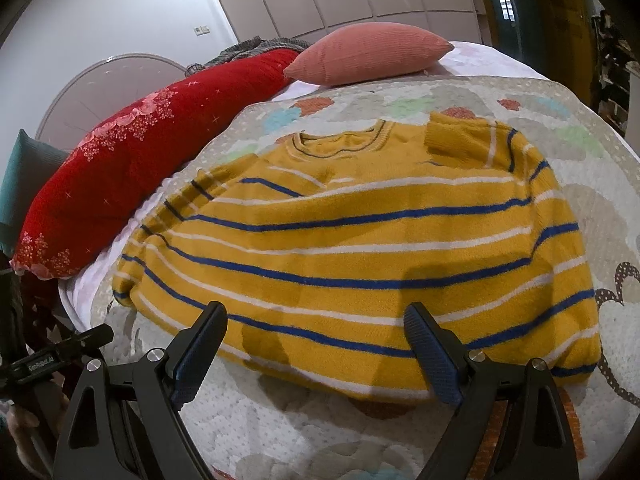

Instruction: Fold small clothes

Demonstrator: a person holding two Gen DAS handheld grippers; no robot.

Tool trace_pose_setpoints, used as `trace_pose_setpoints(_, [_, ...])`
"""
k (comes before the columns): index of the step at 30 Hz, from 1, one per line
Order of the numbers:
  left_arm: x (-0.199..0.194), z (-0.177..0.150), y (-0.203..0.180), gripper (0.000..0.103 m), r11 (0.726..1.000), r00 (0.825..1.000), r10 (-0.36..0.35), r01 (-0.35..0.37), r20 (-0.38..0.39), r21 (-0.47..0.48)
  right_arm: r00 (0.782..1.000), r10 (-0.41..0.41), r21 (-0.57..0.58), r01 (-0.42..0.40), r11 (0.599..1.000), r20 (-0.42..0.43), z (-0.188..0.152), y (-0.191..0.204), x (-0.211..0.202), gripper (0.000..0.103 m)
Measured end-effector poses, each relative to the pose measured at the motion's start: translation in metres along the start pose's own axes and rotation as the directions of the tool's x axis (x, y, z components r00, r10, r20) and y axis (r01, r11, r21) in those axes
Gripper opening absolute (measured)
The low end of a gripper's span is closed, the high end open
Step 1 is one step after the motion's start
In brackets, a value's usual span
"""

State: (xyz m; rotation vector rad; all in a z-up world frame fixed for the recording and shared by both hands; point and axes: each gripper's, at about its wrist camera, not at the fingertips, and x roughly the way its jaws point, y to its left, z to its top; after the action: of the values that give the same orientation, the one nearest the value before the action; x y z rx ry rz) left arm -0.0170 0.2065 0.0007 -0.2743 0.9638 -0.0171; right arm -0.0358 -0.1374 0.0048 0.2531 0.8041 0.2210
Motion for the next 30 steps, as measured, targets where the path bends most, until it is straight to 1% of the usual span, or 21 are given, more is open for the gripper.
trace_pose_setpoints(3, [0.0, 0.0, 0.011, 0.101, 1.0, 1.0, -0.002, 0.002, 0.004, -0.022, 1.0, -0.002, -0.032, 0.002, 0.999, -0.01, 0.001, 0.011, 0.005, 0.093])
trace_pose_setpoints(8, [-0.006, 0.003, 0.035, 0.101, 0.998, 0.999, 0.014, -0.012, 0.029, -0.055, 0.999, -0.009, -0.121, 0.002, 0.993, -0.054, 0.005, 0.04, 0.022, 0.093])
trace_pose_setpoints(13, [-0.022, 0.006, 0.072, 0.101, 0.99, 0.997, 0.041, -0.031, 0.069, -0.139, 0.997, 0.009, -0.236, -0.027, 0.971, -0.077, 0.016, 0.076, 0.042, 0.093])
trace_pose_setpoints(16, [-0.029, 0.004, 0.097, 0.101, 0.982, 0.995, 0.066, -0.051, 0.081, -0.181, 0.994, 0.011, -0.325, -0.045, 0.945, -0.107, 0.02, 0.107, 0.066, 0.093])
trace_pose_setpoints(19, [-0.03, 0.003, 0.116, 0.101, 0.974, 0.994, 0.075, -0.056, 0.076, -0.22, 0.993, 0.007, -0.417, -0.056, 0.907, -0.118, 0.018, 0.138, 0.083, 0.093])
trace_pose_setpoints(20, [-0.03, 0.003, 0.121, 0.101, 0.971, 0.994, 0.076, -0.057, 0.075, -0.231, 0.994, -0.007, -0.469, -0.045, 0.882, -0.111, 0.016, 0.154, 0.09, 0.093])
trace_pose_setpoints(22, [-0.031, 0.002, 0.129, 0.101, 0.968, 0.994, 0.08, -0.058, 0.077, -0.246, 0.995, -0.026, -0.534, -0.029, 0.845, -0.095, 0.013, 0.175, 0.098, 0.093])
trace_pose_setpoints(25, [-0.033, 0.0, 0.136, 0.101, 0.965, 0.993, 0.082, -0.058, 0.085, -0.256, 0.995, -0.055, -0.586, -0.004, 0.811, -0.084, 0.011, 0.197, 0.109, 0.093])
trace_pose_setpoints(27, [-0.032, -0.002, 0.136, 0.101, 0.964, 0.994, 0.077, -0.054, 0.082, -0.261, 0.992, -0.09, -0.61, 0.019, 0.792, -0.086, 0.014, 0.207, 0.12, 0.093])
trace_pose_setpoints(28, [-0.032, -0.003, 0.136, 0.101, 0.964, 0.994, 0.073, -0.049, 0.082, -0.262, 0.989, -0.118, -0.629, 0.037, 0.777, -0.088, 0.016, 0.214, 0.129, 0.093])
trace_pose_setpoints(30, [-0.034, -0.004, 0.134, 0.101, 0.965, 0.994, 0.066, -0.041, 0.085, -0.26, 0.984, -0.137, -0.64, 0.035, 0.768, -0.111, 0.021, 0.224, 0.141, 0.093])
